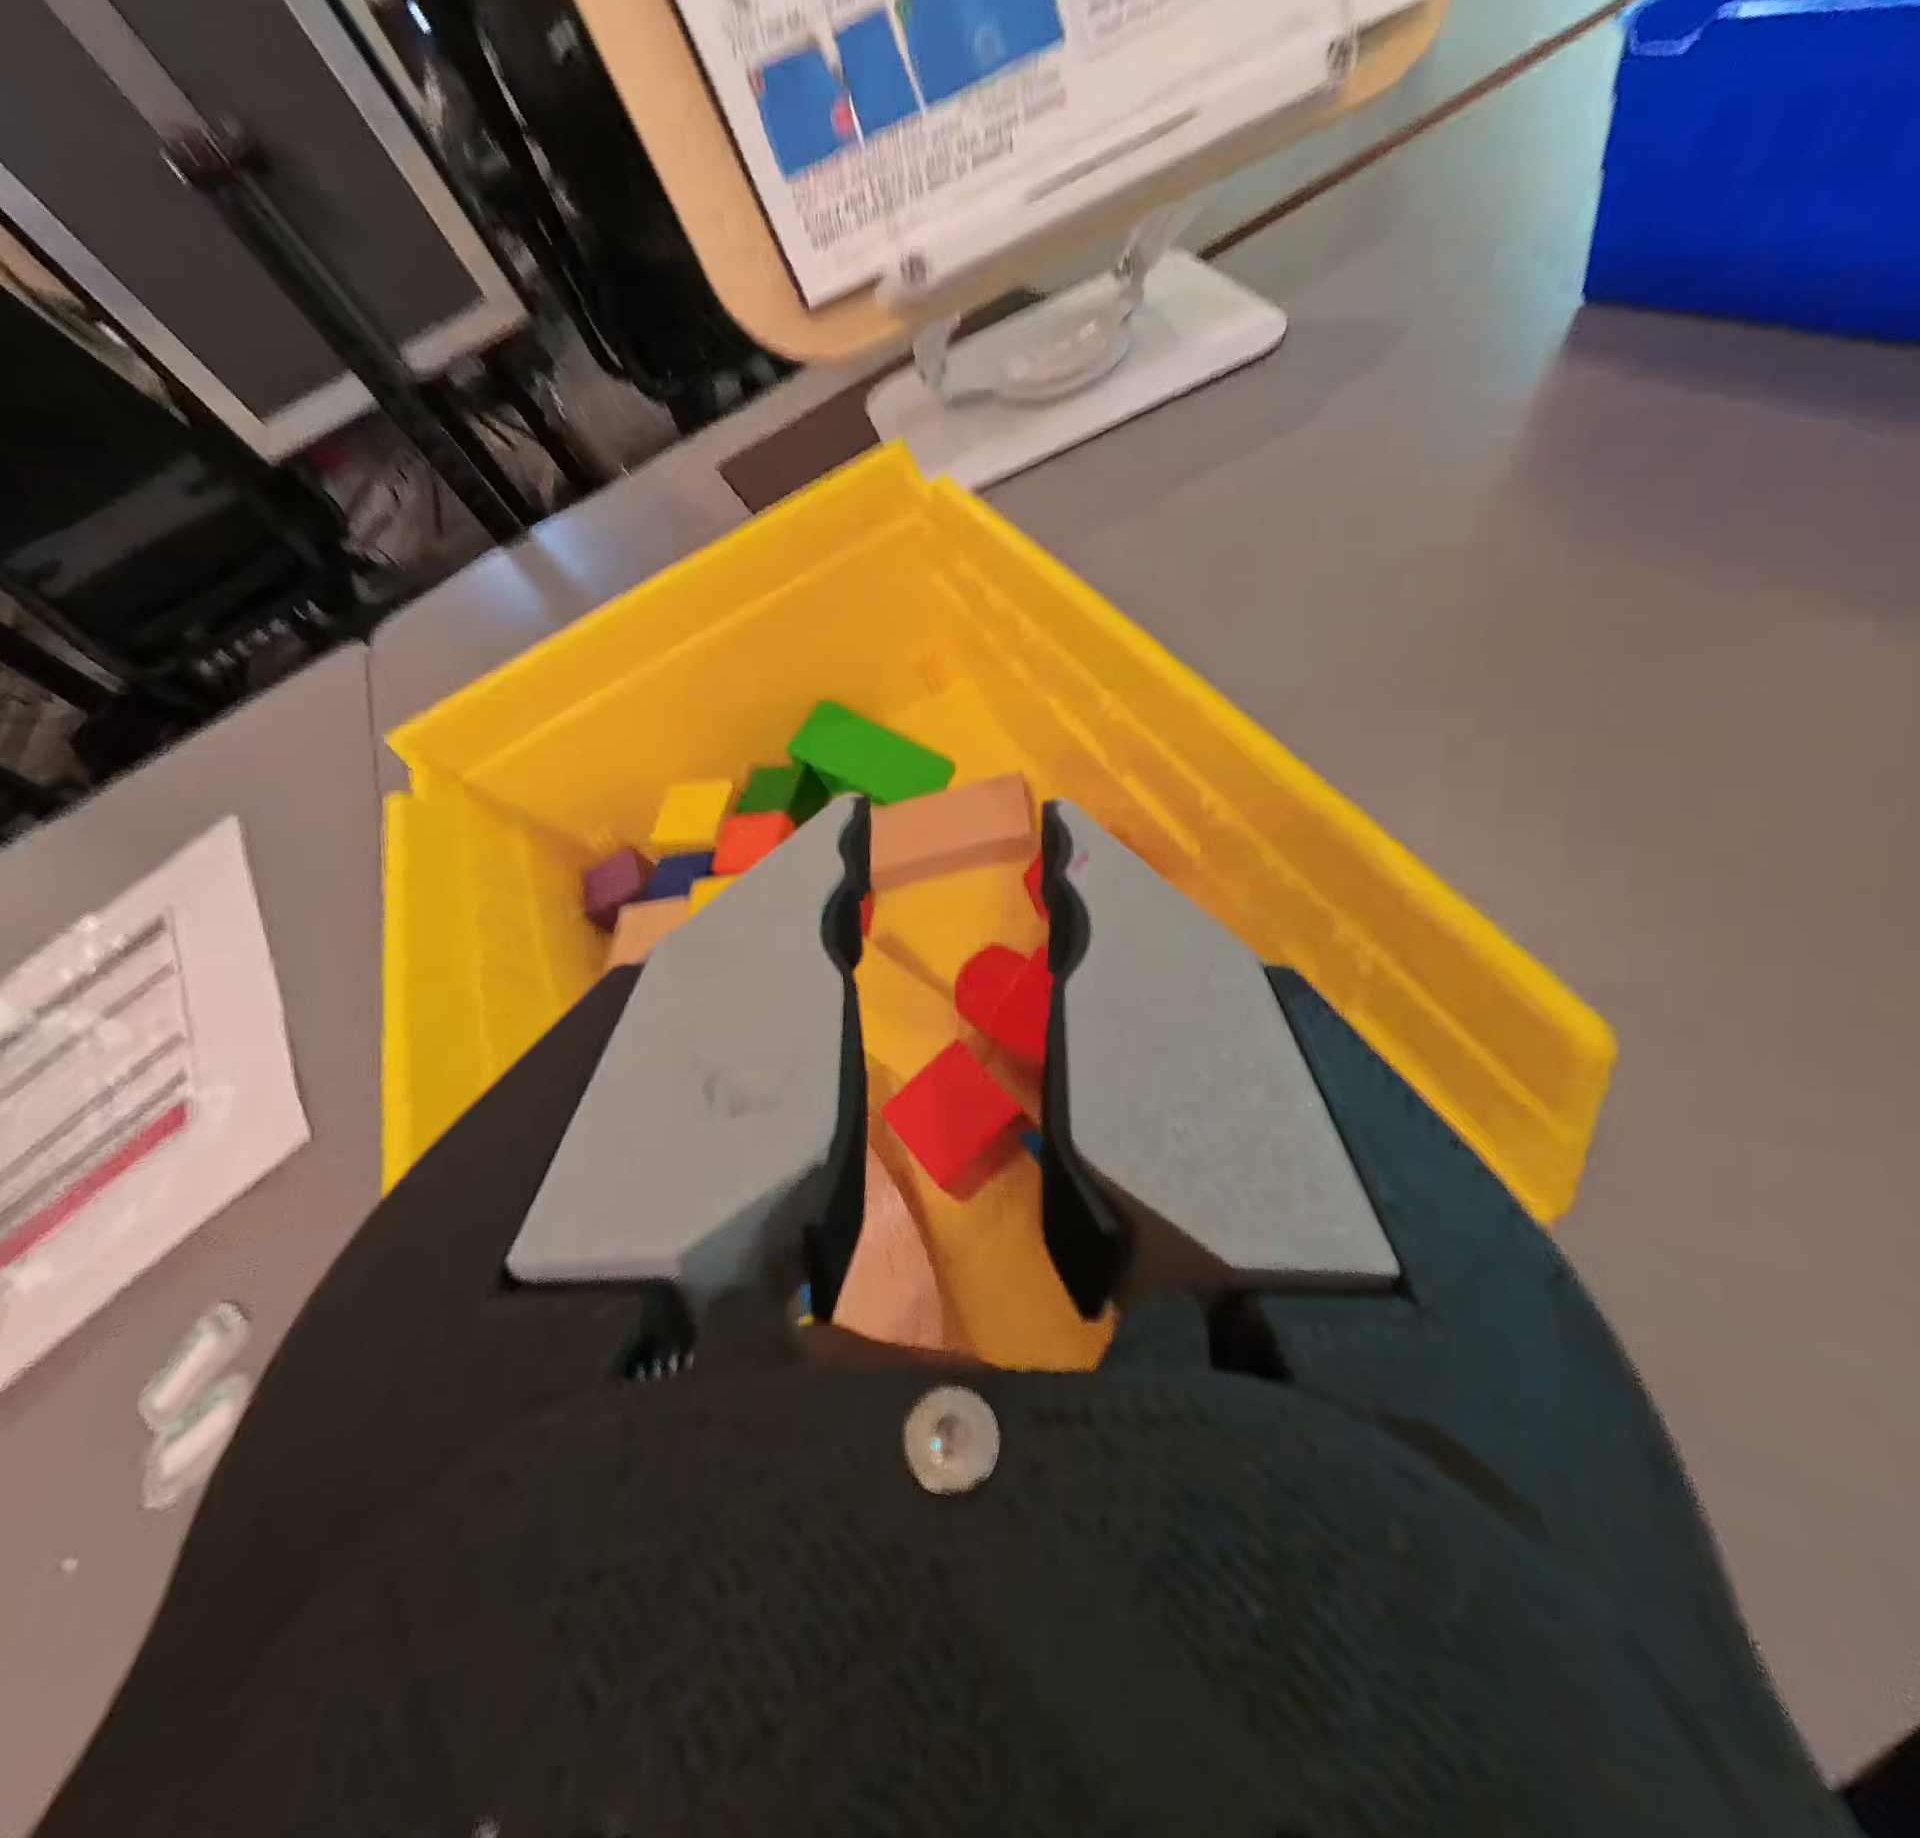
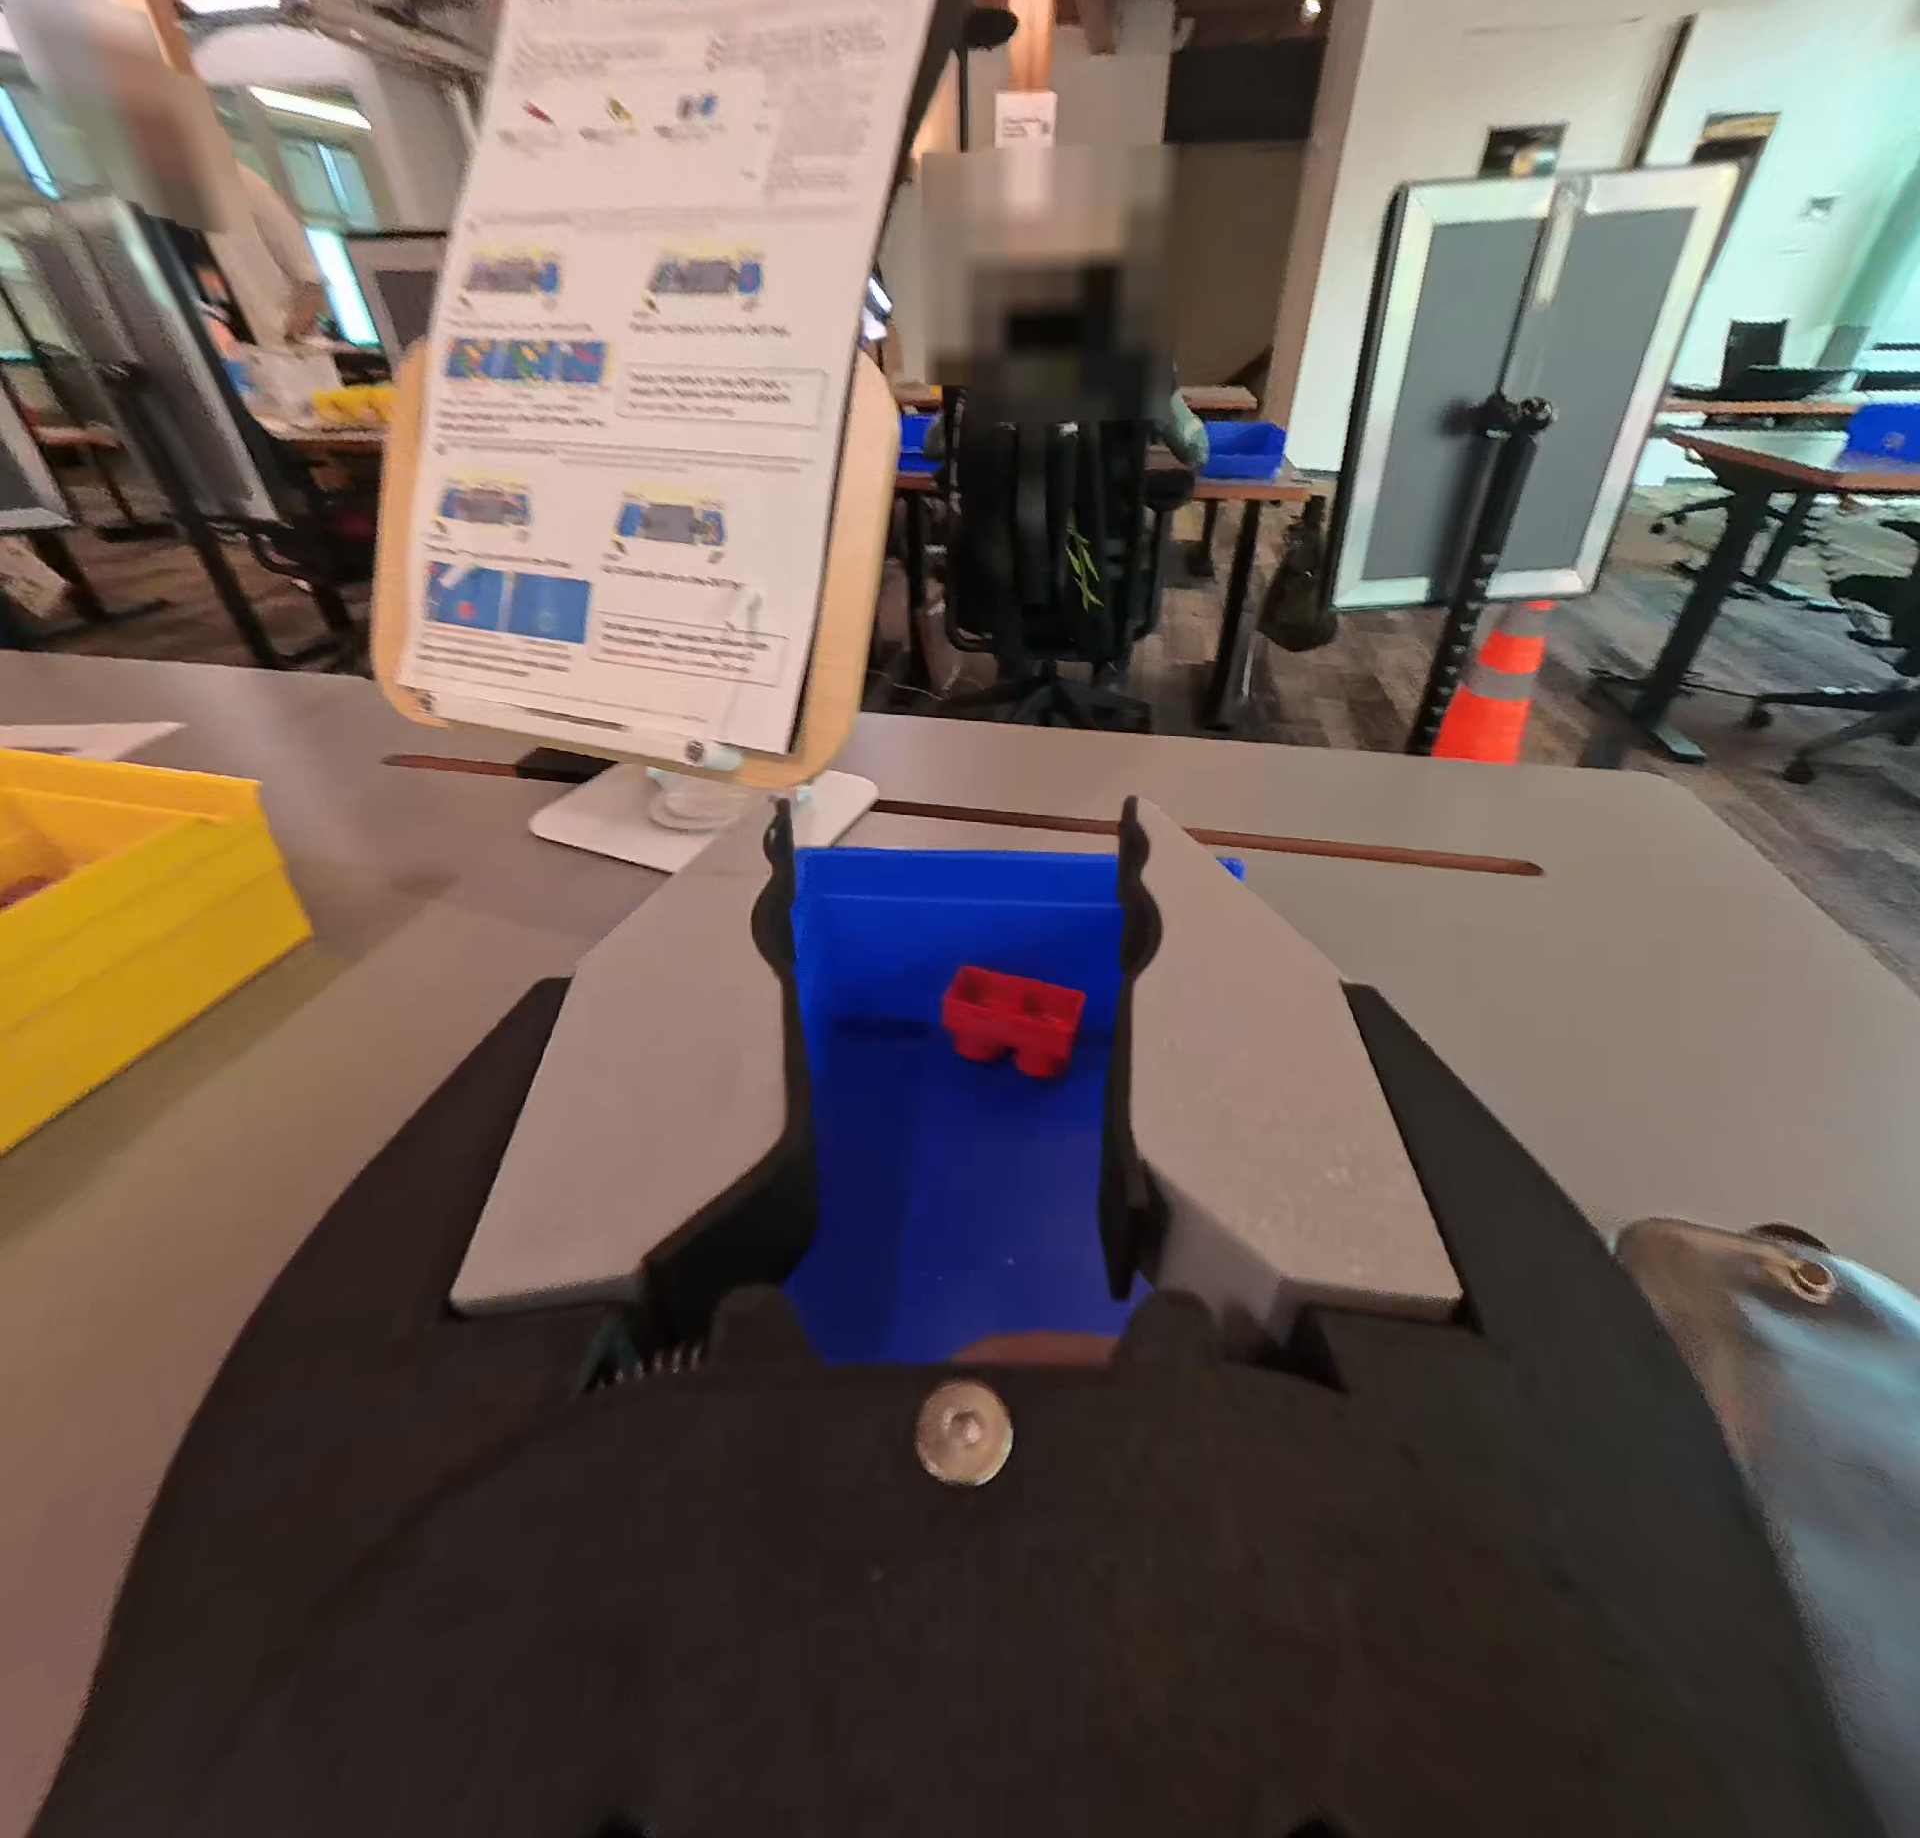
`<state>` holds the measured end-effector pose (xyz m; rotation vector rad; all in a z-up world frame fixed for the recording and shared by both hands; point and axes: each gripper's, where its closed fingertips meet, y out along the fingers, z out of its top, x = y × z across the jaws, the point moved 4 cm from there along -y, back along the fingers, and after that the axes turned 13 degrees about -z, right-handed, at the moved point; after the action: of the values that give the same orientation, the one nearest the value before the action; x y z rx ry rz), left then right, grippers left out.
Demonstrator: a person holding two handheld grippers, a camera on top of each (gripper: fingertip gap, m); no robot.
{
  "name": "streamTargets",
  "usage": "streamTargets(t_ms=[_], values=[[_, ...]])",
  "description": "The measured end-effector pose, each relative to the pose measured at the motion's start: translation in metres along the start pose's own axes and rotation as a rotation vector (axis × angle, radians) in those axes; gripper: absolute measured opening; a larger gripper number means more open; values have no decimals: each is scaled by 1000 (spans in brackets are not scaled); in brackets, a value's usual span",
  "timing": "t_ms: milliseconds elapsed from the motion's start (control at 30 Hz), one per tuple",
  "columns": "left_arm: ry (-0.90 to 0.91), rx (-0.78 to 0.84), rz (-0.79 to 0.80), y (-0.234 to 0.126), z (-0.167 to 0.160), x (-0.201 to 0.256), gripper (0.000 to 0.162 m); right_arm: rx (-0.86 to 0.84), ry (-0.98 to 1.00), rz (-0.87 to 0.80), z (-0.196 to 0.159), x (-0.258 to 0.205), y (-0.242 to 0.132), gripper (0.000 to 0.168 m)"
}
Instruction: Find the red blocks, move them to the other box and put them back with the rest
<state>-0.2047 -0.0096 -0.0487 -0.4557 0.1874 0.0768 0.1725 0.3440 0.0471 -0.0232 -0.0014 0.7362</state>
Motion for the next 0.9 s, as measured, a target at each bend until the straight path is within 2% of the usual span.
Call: streamTargets(t_ms=[167, 333, 400, 567, 700, 767, 900], values=[[-49, -141, -44, 19, -33, -12, 35, 43, -33, 55, 14, -20, -16, 59], [20, -336, -190, 43, -59, 14, 45, 22, -112, 86, 10, -43, -16, 58], [73, -405, -186, 47, -65, 18, 51, 18, -137, 90, 8, -49, -15, 58], [158, -489, -144, 53, -70, 12, 50, 10, -157, 135, 6, -62, -16, 57], [177, -496, -136, 53, -71, 8, 44, 10, -192, 132, 5, -65, -17, 56], [210, -516, -109, 52, -75, 4, 36, 15, -190, 136, 7, -67, -19, 56], [389, -586, 21, 55, -83, -8, 16, 20, -187, 163, 8, -73, -22, 55]])
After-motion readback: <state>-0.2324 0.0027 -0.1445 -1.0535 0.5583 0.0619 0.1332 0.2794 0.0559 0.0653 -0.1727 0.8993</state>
